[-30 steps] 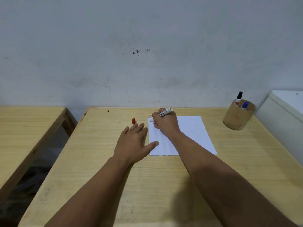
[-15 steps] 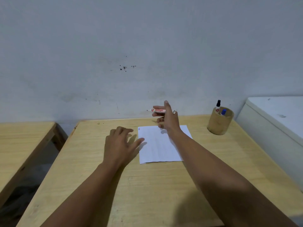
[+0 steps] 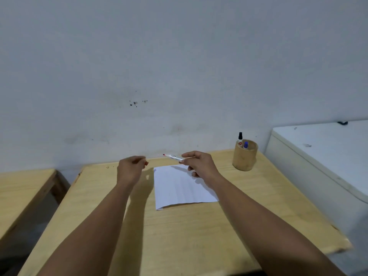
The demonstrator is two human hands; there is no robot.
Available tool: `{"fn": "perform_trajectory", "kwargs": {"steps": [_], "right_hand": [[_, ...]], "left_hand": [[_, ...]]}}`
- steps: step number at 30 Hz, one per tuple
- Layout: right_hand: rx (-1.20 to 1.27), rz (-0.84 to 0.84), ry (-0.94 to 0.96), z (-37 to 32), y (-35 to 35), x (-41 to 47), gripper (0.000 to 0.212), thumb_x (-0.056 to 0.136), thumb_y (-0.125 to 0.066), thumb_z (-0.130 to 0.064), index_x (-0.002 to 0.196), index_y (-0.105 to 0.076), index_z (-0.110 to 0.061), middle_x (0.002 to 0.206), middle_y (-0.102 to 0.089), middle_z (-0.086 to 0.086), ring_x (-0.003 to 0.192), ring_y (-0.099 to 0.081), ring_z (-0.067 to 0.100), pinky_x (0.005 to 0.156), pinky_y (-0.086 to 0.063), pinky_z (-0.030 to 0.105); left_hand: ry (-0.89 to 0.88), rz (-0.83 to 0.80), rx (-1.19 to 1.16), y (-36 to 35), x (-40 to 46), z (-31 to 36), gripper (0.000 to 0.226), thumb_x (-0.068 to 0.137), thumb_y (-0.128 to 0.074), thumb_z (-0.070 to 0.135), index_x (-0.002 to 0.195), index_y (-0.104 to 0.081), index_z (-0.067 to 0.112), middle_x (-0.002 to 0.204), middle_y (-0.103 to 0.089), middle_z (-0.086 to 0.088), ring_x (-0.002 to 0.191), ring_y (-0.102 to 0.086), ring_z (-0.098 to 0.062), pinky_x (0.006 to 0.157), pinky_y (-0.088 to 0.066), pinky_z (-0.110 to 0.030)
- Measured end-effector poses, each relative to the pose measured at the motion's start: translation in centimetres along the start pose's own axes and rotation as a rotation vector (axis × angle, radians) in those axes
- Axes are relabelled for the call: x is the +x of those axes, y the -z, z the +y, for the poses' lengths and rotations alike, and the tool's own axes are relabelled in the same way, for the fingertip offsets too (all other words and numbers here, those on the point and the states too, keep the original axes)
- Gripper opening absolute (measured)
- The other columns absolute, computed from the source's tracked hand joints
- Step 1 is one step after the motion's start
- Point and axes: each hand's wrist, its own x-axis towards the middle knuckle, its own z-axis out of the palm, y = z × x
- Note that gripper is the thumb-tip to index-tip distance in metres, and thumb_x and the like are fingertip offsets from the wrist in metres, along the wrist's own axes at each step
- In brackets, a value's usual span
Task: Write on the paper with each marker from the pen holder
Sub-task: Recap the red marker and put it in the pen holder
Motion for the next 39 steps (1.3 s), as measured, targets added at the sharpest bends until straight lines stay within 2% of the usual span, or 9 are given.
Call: {"fn": "perform_trajectory", "kwargs": {"steps": [3, 7, 18, 24, 28, 30, 32, 36, 39], "right_hand": [[0.005, -0.012, 0.11, -0.3, 0.1, -0.7, 0.014, 0.086, -0.086, -0.008, 0.099, -0.084, -0.011, 0.067, -0.068, -0.011, 0.059, -0.053, 0.007, 0.053, -0.041, 0.022], [0.009, 0.01, 0.216, -1.1, 0.3, -1.3, 0.012, 0.086, -0.086, -0.006, 0.098, -0.083, -0.006, 0.065, -0.071, -0.017, 0.054, -0.055, -0.001, 0.053, -0.042, 0.016], [-0.014, 0.091, 0.298, -2.7, 2.6, -2.2, 0.013, 0.088, -0.085, -0.007, 0.1, -0.082, -0.005, 0.084, -0.076, -0.006, 0.063, -0.065, -0.008, 0.062, -0.047, 0.013], [-0.057, 0.154, 0.363, -2.7, 3.8, -2.7, 0.013, 0.086, -0.087, -0.011, 0.087, -0.08, -0.021, 0.083, -0.075, -0.01, 0.07, -0.065, -0.005, 0.071, -0.049, 0.021], [-0.303, 0.155, 0.344, -4.5, 5.9, -2.4, 0.016, 0.085, -0.086, -0.015, 0.1, -0.081, -0.022, 0.085, -0.074, -0.007, 0.068, -0.064, 0.001, 0.069, -0.048, 0.02], [-0.551, 0.081, 0.298, -5.9, 7.6, -1.8, 0.034, 0.085, -0.083, -0.016, 0.118, -0.078, -0.022, 0.09, -0.078, -0.005, 0.056, -0.063, -0.005, 0.065, -0.052, 0.024], [-0.675, 0.123, 0.306, -7.5, 9.4, -1.2, 0.033, 0.085, -0.078, -0.018, 0.117, -0.079, -0.025, 0.09, -0.079, -0.005, 0.056, -0.063, 0.0, 0.069, -0.061, 0.035], [-0.583, 0.397, 0.369, -10.9, 13.7, 0.0, 0.022, 0.086, -0.074, -0.014, 0.107, -0.08, -0.017, 0.088, -0.074, -0.003, 0.088, -0.073, 0.022, 0.081, -0.057, 0.032], [-0.562, 0.496, 0.376, -12.0, 17.3, 1.3, 0.026, 0.09, -0.07, -0.009, 0.115, -0.072, -0.015, 0.083, -0.07, -0.006, 0.087, -0.069, 0.023, 0.08, -0.054, 0.033]], "left_hand": [[0.09, -0.056, -0.317, -0.9, -0.8, 3.6, 0.019, 0.098, -0.065, 0.013, 0.112, -0.076, 0.007, 0.098, -0.077, -0.006, 0.093, -0.072, -0.019, 0.085, -0.056, -0.035], [0.147, -0.104, -0.467, -1.7, -1.4, 6.1, 0.016, 0.097, -0.067, 0.014, 0.109, -0.075, 0.006, 0.103, -0.078, -0.007, 0.098, -0.074, -0.02, 0.082, -0.058, -0.033], [0.072, -0.184, -0.349, -4.6, -4.1, 9.0, 0.011, 0.094, -0.07, 0.014, 0.097, -0.078, 0.009, 0.093, -0.077, -0.006, 0.09, -0.073, -0.02, 0.089, -0.06, -0.037], [0.027, -0.194, -0.319, -7.2, -4.6, 10.5, 0.009, 0.093, -0.069, 0.006, 0.091, -0.076, 0.002, 0.089, -0.072, -0.016, 0.08, -0.066, -0.025, 0.086, -0.061, -0.038], [-0.013, -0.248, -0.269, -8.9, -4.5, 11.8, 0.01, 0.094, -0.068, 0.007, 0.088, -0.076, 0.008, 0.09, -0.073, -0.014, 0.081, -0.067, -0.024, 0.089, -0.061, -0.043], [-0.094, -0.311, -0.251, -10.2, -4.8, 13.1, 0.011, 0.096, -0.067, 0.013, 0.093, -0.077, 0.013, 0.09, -0.075, -0.008, 0.083, -0.069, -0.021, 0.092, -0.059, -0.045], [-0.161, -0.335, -0.241, -12.1, -4.8, 14.4, 0.015, 0.097, -0.066, 0.02, 0.107, -0.076, 0.016, 0.096, -0.077, -0.004, 0.086, -0.07, -0.018, 0.09, -0.059, -0.042], [-0.277, -0.305, -0.022, -16.3, -4.1, 14.9, 0.045, 0.093, -0.066, 0.031, 0.136, -0.063, 0.019, 0.112, -0.075, -0.003, 0.102, -0.07, -0.021, 0.094, -0.057, -0.039], [-0.314, -0.415, 0.176, -19.3, -3.9, 14.0, 0.062, 0.091, -0.071, 0.026, 0.149, -0.05, 0.021, 0.135, -0.065, -0.006, 0.119, -0.063, -0.023, 0.096, -0.053, -0.037]]}}
